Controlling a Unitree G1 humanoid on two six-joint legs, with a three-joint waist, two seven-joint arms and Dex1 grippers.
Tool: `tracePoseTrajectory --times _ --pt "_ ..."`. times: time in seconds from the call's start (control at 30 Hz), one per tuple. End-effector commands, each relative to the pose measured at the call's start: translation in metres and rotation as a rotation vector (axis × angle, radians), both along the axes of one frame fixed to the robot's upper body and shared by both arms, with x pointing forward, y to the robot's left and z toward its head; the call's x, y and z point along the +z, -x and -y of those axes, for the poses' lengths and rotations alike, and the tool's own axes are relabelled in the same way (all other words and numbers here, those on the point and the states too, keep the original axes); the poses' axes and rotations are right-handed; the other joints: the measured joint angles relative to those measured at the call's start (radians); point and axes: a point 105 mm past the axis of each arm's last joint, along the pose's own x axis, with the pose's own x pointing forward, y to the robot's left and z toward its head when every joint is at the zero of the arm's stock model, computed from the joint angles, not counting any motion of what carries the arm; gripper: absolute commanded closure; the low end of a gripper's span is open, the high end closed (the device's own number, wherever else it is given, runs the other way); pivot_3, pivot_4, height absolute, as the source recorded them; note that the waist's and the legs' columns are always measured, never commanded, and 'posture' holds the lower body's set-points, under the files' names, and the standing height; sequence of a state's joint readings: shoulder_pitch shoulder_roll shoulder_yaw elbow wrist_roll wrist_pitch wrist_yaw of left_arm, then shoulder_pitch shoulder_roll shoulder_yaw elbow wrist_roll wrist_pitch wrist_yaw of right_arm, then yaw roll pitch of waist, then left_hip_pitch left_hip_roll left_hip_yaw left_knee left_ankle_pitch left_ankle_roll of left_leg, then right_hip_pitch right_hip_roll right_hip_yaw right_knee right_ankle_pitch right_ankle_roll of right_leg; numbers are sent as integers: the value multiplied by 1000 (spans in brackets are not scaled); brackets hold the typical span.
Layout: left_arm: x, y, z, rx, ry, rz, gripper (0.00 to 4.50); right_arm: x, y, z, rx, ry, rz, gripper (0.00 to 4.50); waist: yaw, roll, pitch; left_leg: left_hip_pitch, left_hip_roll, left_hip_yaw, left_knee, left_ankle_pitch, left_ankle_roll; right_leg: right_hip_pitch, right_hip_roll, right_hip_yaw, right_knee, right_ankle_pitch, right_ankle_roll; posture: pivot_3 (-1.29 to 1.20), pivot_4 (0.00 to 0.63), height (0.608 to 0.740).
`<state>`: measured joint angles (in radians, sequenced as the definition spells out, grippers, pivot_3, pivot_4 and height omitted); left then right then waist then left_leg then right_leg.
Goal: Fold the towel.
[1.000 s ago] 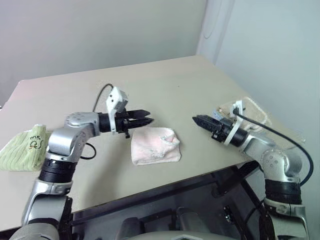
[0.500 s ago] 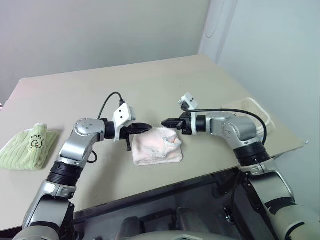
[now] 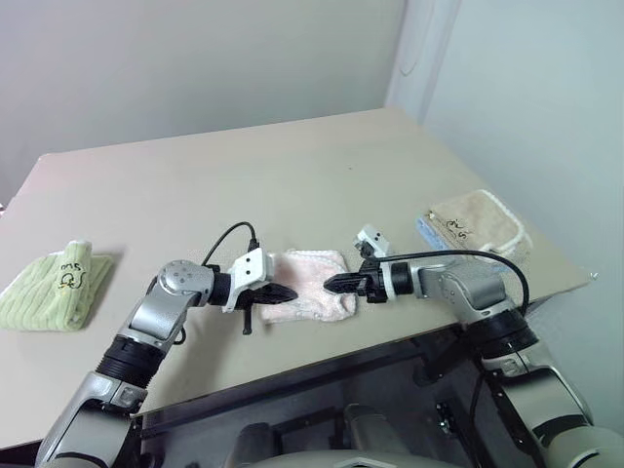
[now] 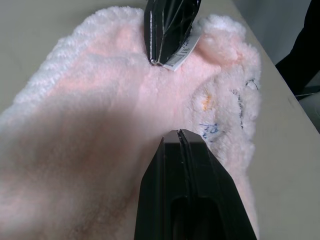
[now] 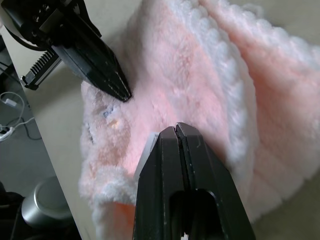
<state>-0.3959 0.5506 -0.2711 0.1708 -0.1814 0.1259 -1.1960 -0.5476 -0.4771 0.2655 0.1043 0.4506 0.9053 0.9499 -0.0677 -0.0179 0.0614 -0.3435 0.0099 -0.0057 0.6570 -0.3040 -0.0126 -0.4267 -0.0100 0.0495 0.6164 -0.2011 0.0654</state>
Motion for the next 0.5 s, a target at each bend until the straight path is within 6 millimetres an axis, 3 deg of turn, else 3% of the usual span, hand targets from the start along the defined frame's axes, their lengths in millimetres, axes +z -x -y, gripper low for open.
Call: tracePoseTrajectory --times 0.03,0.33,0.5 --pt "2 -4 4 -4 8 10 4468 1 -1 0 2 -9 63 4498 0 0 0 1 0 0 0 0 0 1 0 0 0 0 0 0 0 740" --pt "-2 -21 9 68 62 -43 4468 -15 -26 -6 -101 -9 144 4498 -2 0 0 2 0 0 2 0 0 2 0 0 3 0 0 0 0 740" --pt "-6 -25 8 85 61 -56 4468 -15 -28 -12 -86 -14 150 4498 -2 0 0 2 0 0 4 0 0 2 0 0 4 0 0 0 0 740"
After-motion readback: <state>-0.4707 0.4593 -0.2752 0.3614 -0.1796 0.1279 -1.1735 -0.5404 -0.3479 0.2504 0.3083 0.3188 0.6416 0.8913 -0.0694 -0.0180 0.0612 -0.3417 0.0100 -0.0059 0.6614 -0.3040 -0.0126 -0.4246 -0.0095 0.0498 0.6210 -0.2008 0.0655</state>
